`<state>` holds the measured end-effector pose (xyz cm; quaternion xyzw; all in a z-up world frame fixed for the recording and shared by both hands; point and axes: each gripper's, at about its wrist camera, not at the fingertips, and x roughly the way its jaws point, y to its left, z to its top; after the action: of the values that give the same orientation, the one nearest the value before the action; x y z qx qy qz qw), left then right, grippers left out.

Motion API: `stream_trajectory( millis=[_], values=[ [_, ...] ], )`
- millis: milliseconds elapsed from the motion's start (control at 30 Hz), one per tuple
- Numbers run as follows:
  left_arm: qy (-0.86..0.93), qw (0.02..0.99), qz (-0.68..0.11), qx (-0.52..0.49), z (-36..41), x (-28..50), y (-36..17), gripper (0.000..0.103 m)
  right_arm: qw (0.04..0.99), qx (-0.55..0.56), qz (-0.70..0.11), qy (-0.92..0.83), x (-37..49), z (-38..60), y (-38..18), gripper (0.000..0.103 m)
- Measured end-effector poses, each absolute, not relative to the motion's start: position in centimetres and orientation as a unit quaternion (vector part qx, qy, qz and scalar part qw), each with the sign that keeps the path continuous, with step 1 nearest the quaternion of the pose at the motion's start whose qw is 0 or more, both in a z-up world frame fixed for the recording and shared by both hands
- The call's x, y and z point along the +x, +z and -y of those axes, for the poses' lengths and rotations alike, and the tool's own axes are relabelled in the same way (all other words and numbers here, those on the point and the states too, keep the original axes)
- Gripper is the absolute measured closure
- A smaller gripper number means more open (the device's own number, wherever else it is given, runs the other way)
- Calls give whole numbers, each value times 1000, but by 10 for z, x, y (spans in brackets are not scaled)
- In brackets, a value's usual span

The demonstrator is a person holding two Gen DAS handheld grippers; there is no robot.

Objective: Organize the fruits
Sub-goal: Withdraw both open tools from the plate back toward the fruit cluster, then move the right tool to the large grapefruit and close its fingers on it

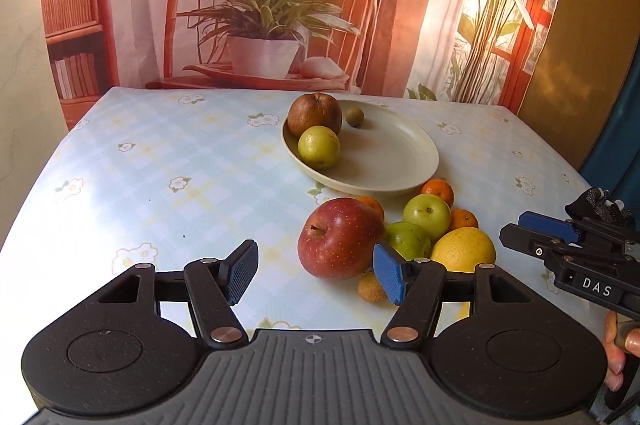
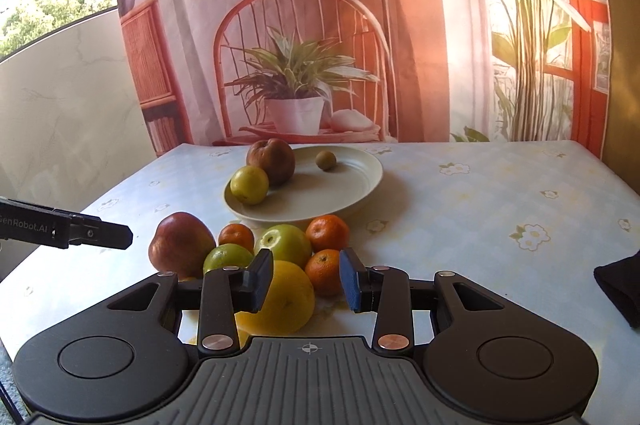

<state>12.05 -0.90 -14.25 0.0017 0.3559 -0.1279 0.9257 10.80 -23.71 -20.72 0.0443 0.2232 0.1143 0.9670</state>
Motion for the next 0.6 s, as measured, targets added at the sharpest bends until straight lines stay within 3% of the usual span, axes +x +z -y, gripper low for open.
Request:
stream_trajectory(
  millis=[600],
  values=[
    [-197,904,-379,32,52,106,-165,37,933,-41,-330,140,76,242,-227,64]
  ],
)
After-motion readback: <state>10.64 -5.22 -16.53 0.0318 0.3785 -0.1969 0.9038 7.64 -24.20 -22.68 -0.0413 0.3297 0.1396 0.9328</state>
